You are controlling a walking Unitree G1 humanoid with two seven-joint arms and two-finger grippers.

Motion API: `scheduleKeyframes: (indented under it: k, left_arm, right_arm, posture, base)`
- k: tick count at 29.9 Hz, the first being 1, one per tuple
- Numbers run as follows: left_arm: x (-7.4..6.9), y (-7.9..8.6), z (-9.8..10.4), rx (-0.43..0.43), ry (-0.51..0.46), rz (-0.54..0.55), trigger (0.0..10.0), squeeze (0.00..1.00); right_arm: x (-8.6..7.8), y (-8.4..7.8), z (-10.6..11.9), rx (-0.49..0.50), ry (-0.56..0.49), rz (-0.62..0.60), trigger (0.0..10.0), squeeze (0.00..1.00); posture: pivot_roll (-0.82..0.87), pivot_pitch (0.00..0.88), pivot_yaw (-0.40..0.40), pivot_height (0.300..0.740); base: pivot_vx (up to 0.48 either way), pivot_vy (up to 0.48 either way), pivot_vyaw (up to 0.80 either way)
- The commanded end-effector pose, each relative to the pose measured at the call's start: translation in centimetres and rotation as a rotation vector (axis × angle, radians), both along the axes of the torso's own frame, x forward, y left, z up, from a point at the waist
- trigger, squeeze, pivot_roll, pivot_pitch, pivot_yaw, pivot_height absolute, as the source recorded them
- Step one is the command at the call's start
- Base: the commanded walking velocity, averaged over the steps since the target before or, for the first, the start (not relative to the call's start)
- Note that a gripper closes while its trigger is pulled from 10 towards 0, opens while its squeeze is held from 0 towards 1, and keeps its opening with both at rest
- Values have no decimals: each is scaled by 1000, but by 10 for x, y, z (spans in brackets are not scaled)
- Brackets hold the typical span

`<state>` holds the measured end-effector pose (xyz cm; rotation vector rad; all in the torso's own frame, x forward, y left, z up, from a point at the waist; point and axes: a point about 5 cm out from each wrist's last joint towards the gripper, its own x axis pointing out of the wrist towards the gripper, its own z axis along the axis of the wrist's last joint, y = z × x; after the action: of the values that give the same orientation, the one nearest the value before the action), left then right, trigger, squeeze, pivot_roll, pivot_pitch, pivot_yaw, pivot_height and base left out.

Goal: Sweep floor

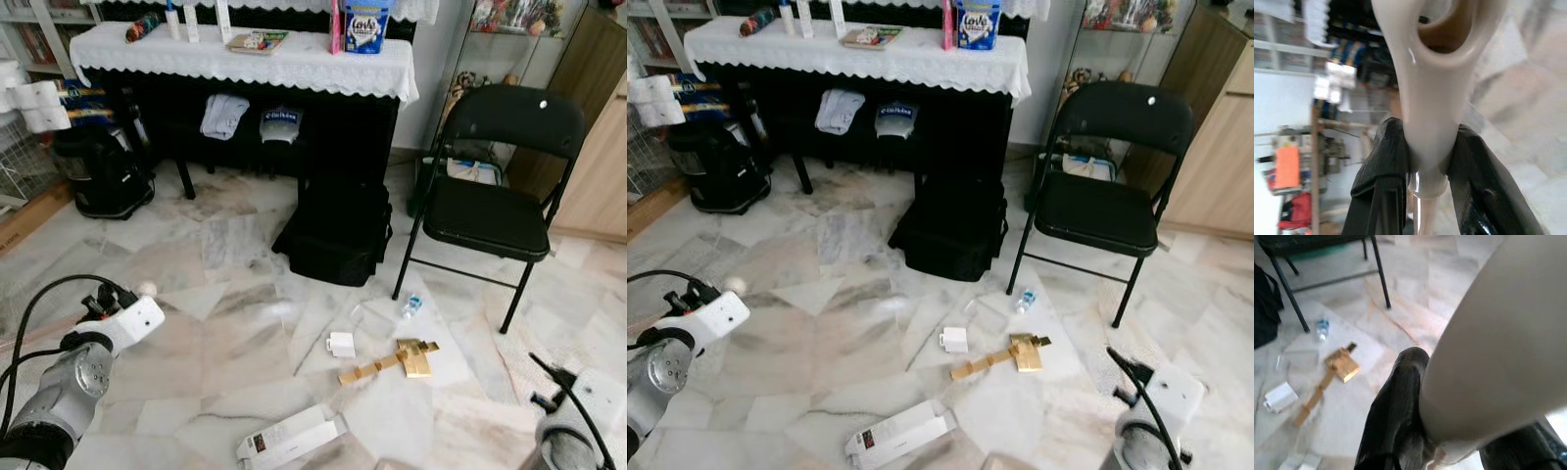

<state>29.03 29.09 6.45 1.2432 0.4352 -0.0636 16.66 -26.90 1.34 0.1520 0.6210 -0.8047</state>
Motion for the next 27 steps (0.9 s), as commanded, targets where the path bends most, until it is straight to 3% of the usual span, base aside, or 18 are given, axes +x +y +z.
scheduleKeyframes:
  k: [1, 3, 5, 7, 9, 13, 15, 16, 17, 20, 22, 23, 24, 27]
  left_arm:
    - [-6, 3, -4, 36, 53, -12, 10000, 0]
    - [-7, 2, -1, -40, -30, 23, 10000, 0]
    - [-5, 0, 3, -118, -104, 63, 10000, 0]
    - [-5, -2, 5, -164, -136, 88, 10000, 0]
    - [-2, -6, 10, -374, -241, 156, 10000, 0]
    - [-3, -13, 15, -623, -359, 200, 10000, 0]
    - [-5, -12, 16, -662, -396, 229, 10000, 0]
    - [-7, -10, 20, -737, -470, 274, 10000, 0]
    - [-7, -10, 20, -737, -470, 274, 10000, 0]
    - [-8, -13, 26, -858, -554, 311, 10000, 0]
    - [-3, -24, 30, -960, -592, 287, 10000, 0]
    - [-3, -24, 30, -960, -592, 287, 10000, 0]
    - [1, -32, 34, -1031, -619, 270, 10000, 0]
    - [7, -50, 40, -1101, -644, 216, 10000, 0]
  right_arm:
    - [-19, 19, -21, 157, 130, 14, 10000, 0]
    - [-17, 13, 5, 20, -2, 39, 10000, 0]
    - [-5, 11, 28, -44, -208, 58, 10000, 0]
    - [-1, 11, 41, -79, -295, 85, 10000, 0]
    - [7, 16, 53, -171, -327, 209, 10000, 0]
    - [19, 27, 66, -284, -370, 359, 10000, 0]
    - [21, 31, 70, -307, -393, 401, 10000, 0]
    - [24, 37, 79, -343, -450, 463, 10000, 0]
    - [24, 37, 79, -343, -450, 463, 10000, 0]
    - [27, 36, 83, -358, -488, 486, 10000, 0]
    - [34, 33, 81, -350, -500, 477, 10000, 0]
    - [34, 33, 81, -350, -500, 477, 10000, 0]
    - [40, 34, 81, -352, -521, 487, 10000, 0]
    - [50, 34, 75, -321, -537, 463, 10000, 0]
  posture:
    - [-53, 0, -8, 740]
    - [-68, 0, -8, 740]
    - [-72, 0, -6, 740]
    - [-73, 0, -4, 740]
    - [-84, 0, -2, 740]
    - [-81, 0, -7, 740]
    - [-79, 0, -13, 740]
    - [-80, 0, -16, 740]
    - [-80, 0, -16, 740]
    - [-83, 0, -20, 740]
    - [-85, 0, -22, 740]
    - [-85, 0, -22, 740]
    - [-92, 0, -22, 740]
    - [-88, 0, -26, 740]
  base:
    - [0, 0, 0]
    - [0, 0, 0]
    - [0, 0, 0]
    - [0, 0, 0]
    - [0, 0, 0]
    - [0, 0, 0]
    - [0, 0, 0]
    - [0, 0, 0]
    - [0, 0, 0]
    - [0, 0, 0]
    - [0, 0, 0]
    - [0, 0, 0]
    - [0, 0, 0]
    - [0, 0, 0]
